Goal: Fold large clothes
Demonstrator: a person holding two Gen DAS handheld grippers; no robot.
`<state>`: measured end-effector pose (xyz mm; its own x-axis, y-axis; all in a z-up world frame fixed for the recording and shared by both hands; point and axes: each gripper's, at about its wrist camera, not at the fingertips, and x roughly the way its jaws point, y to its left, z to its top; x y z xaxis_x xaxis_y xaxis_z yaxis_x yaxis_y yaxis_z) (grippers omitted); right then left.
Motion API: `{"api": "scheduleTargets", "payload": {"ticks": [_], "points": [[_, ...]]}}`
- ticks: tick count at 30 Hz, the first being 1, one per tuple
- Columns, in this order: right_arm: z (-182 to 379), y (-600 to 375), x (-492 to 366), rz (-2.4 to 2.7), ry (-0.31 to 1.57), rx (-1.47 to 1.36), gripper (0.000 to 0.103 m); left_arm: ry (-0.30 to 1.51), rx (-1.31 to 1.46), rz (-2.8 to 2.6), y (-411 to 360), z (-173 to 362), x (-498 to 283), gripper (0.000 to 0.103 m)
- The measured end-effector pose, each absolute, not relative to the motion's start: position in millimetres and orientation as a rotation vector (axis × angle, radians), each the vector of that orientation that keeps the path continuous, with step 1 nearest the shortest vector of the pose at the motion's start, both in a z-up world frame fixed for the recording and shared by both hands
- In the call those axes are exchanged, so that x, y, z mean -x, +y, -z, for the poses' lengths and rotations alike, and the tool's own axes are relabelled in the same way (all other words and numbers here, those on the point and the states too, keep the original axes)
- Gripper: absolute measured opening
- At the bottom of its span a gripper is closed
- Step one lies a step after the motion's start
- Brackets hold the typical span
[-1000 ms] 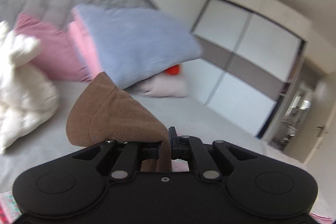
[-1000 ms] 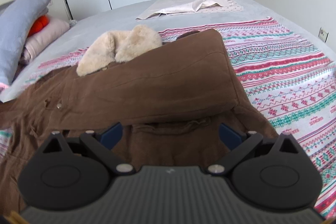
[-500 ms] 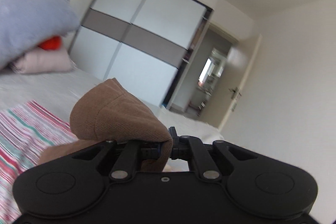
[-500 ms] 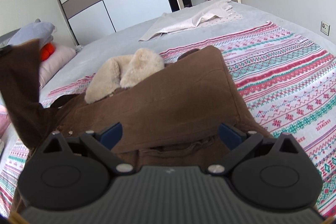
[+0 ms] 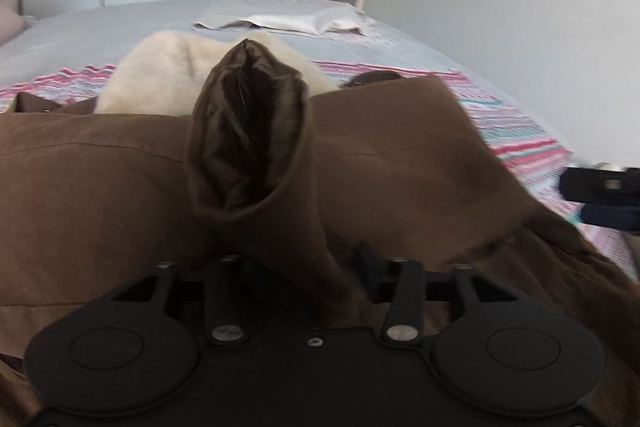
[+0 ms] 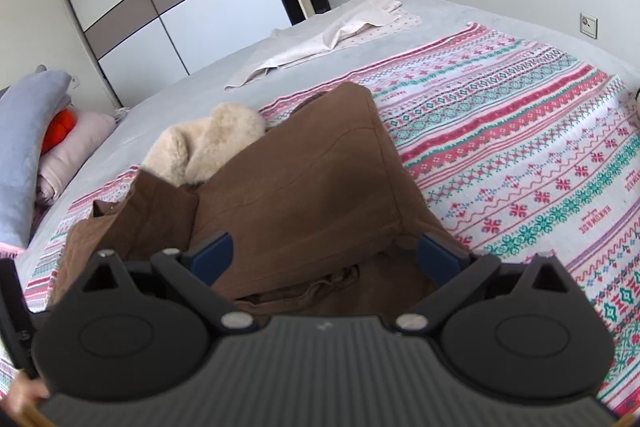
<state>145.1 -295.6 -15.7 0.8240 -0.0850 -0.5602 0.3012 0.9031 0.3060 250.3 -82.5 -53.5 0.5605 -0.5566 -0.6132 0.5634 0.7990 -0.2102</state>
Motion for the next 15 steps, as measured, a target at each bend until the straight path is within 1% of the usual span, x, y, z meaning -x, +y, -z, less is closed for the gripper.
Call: {"api": "scheduleTargets", "payload": {"ticks": [1, 2, 3, 6, 9, 13, 15], "points": [[15, -293, -146, 0.207, 0.568, -0.39, 0.1, 0.722, -0.008, 0.696, -77, 46, -246, 0.074], [15, -291, -147, 0.203, 0.567, -0.382, 0.1, 0.706, -0.011, 0.724, -70, 38, -238, 0.084], [14, -288, -149, 0.198, 0.567, -0.375, 0.1, 0.679, -0.02, 0.746, -61, 30, -232, 0.088], [12, -275, -155, 0.174, 0.568, -0.359, 0.1, 0.629, -0.03, 0.766, -28, 12, -214, 0.089], [11, -261, -164, 0.129, 0.57, -0.357, 0.1, 0.586, -0.002, 0.689, 11, 6, -206, 0.089], [18, -246, -179, 0.05, 0.586, -0.384, 0.1, 0.516, 0.084, 0.463, 73, 21, -207, 0.089], [24, -243, -188, 0.016, 0.593, -0.397, 0.1, 0.533, 0.148, 0.382, 96, 29, -222, 0.088]]}}
